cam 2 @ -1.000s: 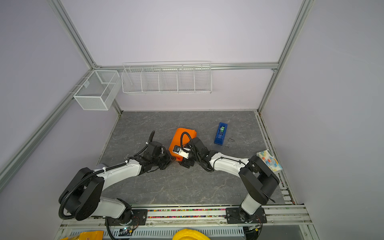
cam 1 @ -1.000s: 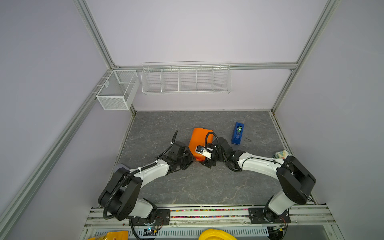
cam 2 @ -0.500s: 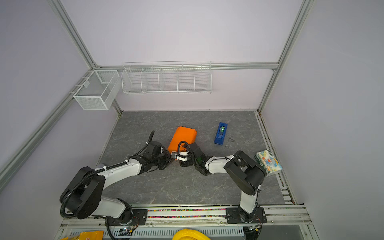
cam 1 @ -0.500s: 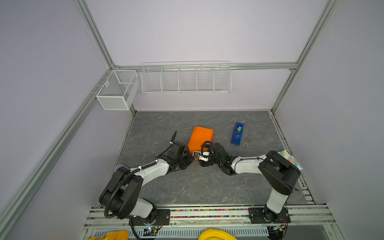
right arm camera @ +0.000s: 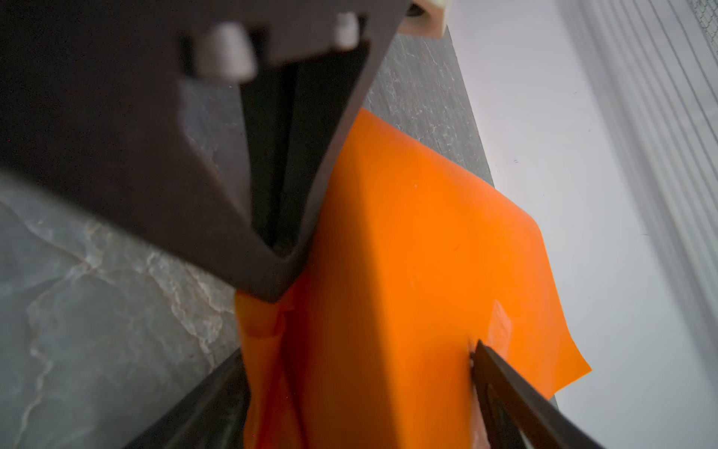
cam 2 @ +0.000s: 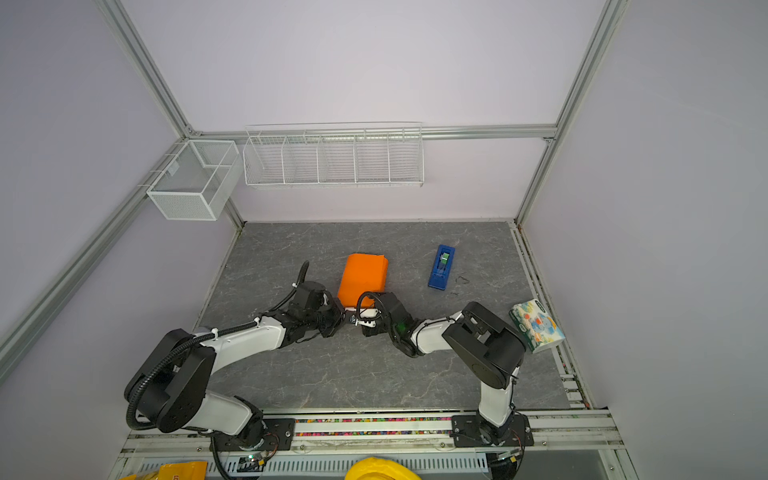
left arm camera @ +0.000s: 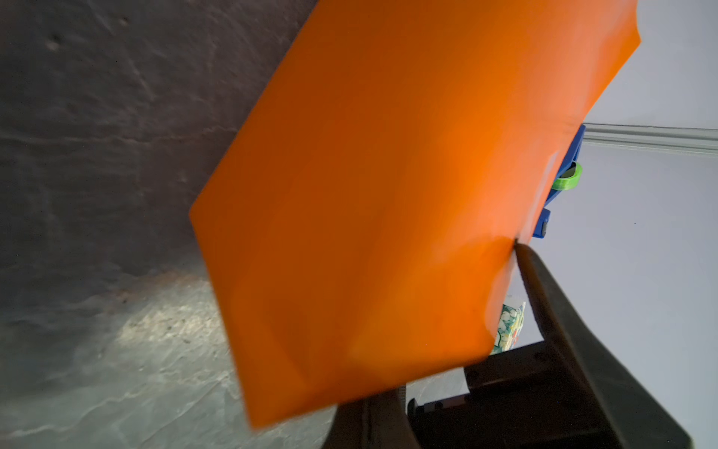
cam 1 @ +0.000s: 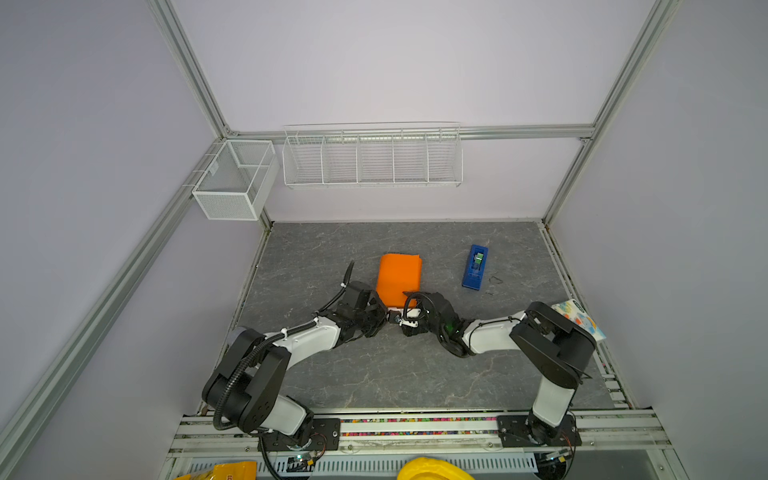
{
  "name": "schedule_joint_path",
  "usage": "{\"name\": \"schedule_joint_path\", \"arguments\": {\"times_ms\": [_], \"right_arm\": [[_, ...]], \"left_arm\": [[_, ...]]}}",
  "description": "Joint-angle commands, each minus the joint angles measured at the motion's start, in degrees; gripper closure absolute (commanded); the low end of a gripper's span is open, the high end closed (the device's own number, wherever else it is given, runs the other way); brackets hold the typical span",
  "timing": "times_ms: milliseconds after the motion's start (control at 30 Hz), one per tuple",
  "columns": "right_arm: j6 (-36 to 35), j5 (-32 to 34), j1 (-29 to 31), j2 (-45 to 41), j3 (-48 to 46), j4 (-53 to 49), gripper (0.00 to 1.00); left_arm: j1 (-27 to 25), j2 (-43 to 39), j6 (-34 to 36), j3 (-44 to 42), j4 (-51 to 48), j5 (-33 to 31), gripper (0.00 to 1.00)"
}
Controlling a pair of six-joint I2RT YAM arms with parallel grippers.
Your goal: Wrap the gift box in paper
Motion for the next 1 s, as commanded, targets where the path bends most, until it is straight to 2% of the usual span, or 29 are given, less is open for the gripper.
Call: {"name": "schedule_joint_path", "arguments": {"times_ms": [0, 100, 233, 400, 500, 700, 800, 967], "right_arm": [[-3.09, 0.73, 1.19, 1.44, -1.30, 1.20, 0.04], [-3.14, 0.20, 1.20, 1.12, -1.21, 0.32, 0.01], [-3.24, -0.77, 1.20, 0.42, -0.88, -2.61, 0.13], [-2.54, -2.07, 1.19, -0.36, -0.25, -6.21, 0.26], [-1.94, -2.34, 1.20, -1.01, -0.25, -7.31, 0.37], [-1.23, -3.73, 0.85, -2.66, -0.76, -10.01, 0.48], [-0.43, -6.00, 0.19, -4.15, -0.34, -14.49, 0.51], [0.62, -8.97, -0.81, -5.71, -0.16, -19.54, 0.53]], "left_arm": [[-0.34, -0.39, -1.74, 0.60, 4.20, 1.12, 1.00], [-0.34, -1.13, -1.83, 0.29, 4.09, 1.02, 1.00], [-0.30, -3.56, -0.21, 0.49, 1.79, -0.33, 1.00], [0.67, -8.17, 4.95, 3.04, -6.54, -3.25, 0.91], [1.82, -10.89, 7.74, 4.18, -10.66, -5.06, 0.87], [5.81, -17.00, 22.17, 5.21, -13.61, -7.05, 0.71], [5.97, -20.15, 32.40, 7.33, -17.51, -11.87, 0.62], [5.94, -22.08, 47.04, 9.91, -17.18, -12.57, 0.56]]}}
